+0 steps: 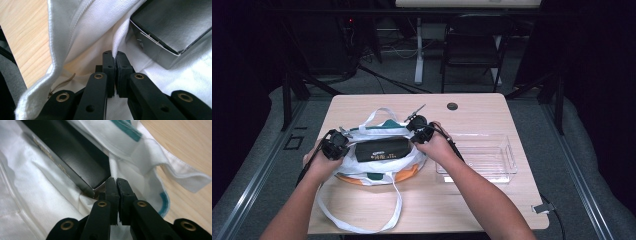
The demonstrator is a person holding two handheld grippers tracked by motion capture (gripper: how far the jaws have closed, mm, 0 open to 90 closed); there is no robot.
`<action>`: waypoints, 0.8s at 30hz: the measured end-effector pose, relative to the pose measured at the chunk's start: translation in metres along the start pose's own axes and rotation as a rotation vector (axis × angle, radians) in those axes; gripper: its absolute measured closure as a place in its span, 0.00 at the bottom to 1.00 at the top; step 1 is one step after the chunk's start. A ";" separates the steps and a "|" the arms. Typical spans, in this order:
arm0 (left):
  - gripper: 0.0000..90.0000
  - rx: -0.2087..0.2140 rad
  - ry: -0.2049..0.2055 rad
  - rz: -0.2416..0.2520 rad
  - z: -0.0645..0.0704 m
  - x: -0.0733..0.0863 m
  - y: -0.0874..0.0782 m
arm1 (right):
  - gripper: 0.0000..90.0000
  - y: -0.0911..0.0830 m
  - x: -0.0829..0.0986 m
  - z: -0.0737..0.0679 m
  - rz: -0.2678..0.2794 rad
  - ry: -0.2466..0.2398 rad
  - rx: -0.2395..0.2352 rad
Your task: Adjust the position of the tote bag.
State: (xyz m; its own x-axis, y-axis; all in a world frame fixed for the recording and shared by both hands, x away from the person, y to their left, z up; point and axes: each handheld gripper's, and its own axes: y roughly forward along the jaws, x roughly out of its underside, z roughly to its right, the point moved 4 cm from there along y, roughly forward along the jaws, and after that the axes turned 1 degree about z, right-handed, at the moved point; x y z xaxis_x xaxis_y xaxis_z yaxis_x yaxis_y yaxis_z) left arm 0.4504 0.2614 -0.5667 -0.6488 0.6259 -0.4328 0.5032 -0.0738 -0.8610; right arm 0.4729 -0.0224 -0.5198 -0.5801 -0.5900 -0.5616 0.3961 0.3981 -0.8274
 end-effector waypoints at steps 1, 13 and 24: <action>0.98 0.000 0.002 -0.003 0.000 0.000 0.001 | 0.98 0.001 0.000 0.005 -0.007 0.044 -0.003; 0.99 0.009 -0.001 -0.010 -0.002 0.001 0.002 | 0.99 0.009 0.003 0.021 -0.048 0.156 0.036; 0.99 0.020 -0.020 -0.015 -0.005 0.001 0.003 | 0.99 0.019 0.003 0.019 -0.108 0.078 0.119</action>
State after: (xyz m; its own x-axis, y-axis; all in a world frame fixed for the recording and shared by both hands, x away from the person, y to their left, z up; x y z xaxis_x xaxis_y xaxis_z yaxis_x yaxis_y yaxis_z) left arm 0.4539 0.2658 -0.5687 -0.6678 0.6113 -0.4247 0.4815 -0.0803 -0.8727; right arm 0.4914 -0.0301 -0.5371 -0.6750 -0.5670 -0.4721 0.4074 0.2470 -0.8792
